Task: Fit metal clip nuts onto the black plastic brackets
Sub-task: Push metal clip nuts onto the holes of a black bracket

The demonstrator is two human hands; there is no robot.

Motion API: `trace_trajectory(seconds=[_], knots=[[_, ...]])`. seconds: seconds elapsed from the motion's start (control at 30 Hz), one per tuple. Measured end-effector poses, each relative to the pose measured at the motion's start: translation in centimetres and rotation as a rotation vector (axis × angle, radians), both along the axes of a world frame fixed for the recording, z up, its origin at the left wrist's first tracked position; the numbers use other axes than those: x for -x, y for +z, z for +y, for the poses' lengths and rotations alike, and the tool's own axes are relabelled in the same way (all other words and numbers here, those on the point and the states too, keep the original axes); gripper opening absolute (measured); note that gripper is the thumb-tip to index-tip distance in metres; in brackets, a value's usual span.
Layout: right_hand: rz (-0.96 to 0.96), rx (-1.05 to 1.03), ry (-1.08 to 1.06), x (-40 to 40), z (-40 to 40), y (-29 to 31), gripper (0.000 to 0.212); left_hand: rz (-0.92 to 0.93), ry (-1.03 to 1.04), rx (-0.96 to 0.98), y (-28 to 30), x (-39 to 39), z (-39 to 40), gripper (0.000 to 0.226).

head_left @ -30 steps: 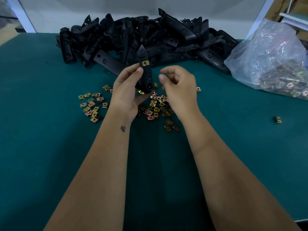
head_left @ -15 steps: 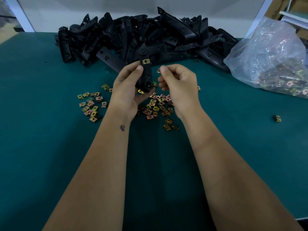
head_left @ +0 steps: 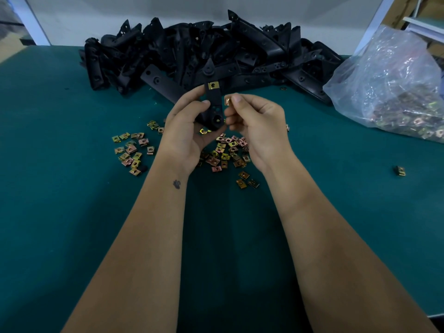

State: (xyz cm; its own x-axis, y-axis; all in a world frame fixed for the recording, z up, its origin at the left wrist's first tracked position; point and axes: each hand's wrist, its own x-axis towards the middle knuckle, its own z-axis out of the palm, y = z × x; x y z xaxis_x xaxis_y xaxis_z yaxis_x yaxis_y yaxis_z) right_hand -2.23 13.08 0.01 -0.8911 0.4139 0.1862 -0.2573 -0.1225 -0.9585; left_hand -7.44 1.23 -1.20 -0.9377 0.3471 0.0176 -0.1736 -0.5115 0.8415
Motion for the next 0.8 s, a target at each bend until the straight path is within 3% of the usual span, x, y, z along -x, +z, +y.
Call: trace_trajectory(seconds=[0.8], knots=[[-0.114, -0.241, -0.005, -0.08, -0.24, 0.30, 0.021, 0.078, -0.046, -0.009, -0.06, -0.02, -0.22, 0.031]])
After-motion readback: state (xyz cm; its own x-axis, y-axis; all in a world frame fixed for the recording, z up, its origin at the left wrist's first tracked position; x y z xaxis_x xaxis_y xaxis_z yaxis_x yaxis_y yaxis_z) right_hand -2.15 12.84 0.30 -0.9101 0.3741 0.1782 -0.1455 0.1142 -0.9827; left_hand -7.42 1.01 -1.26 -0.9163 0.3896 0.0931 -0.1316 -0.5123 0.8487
